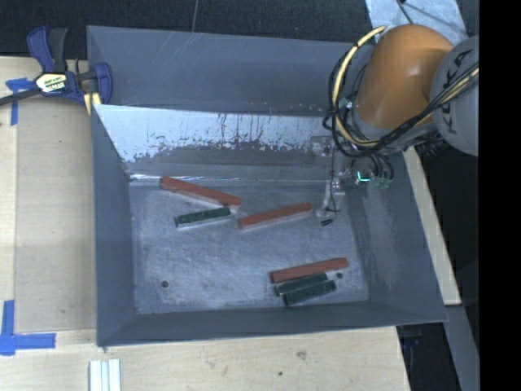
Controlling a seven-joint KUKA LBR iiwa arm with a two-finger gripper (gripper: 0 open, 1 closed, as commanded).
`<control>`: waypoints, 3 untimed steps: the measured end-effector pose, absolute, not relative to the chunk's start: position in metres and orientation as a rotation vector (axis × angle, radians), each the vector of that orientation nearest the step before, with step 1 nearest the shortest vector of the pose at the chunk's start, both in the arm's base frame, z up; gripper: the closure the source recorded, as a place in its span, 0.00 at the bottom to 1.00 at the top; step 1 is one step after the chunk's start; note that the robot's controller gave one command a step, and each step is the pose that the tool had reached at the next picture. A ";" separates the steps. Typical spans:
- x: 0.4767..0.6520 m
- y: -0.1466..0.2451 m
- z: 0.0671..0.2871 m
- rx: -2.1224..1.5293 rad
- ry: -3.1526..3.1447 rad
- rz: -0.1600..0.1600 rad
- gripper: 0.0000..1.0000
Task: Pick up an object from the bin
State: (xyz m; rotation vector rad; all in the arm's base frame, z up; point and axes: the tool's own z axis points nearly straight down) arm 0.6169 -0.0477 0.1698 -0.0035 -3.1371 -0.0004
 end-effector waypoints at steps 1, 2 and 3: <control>0.622 -0.045 0.165 0.012 -3.156 0.004 0.00; 0.624 -0.015 0.079 0.123 -3.147 0.001 0.00; 0.625 -0.009 0.153 0.210 -3.136 0.000 0.00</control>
Offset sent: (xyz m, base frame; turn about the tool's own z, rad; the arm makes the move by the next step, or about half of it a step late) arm 0.0056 0.0358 -0.0998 -0.0893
